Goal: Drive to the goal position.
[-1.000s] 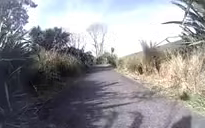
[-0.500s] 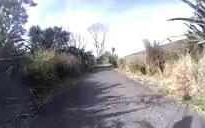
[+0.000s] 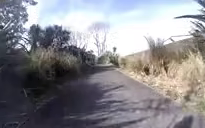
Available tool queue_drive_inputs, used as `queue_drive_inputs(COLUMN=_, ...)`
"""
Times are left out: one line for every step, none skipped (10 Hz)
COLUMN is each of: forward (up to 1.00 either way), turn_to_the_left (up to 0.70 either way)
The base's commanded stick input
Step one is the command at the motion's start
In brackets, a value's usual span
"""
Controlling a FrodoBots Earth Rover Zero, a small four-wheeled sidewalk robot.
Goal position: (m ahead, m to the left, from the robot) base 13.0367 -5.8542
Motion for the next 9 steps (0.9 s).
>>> queue_drive_inputs(forward=0.45, turn_to_the_left=0.0)
queue_drive_inputs(forward=0.45, turn_to_the_left=0.0)
queue_drive_inputs(forward=0.45, turn_to_the_left=0.0)
queue_drive_inputs(forward=0.45, turn_to_the_left=0.0)
queue_drive_inputs(forward=0.45, turn_to_the_left=0.0)
queue_drive_inputs(forward=0.45, turn_to_the_left=0.0)
queue_drive_inputs(forward=0.45, turn_to_the_left=0.0)
queue_drive_inputs(forward=0.45, turn_to_the_left=0.0)
queue_drive_inputs(forward=0.45, turn_to_the_left=0.0)
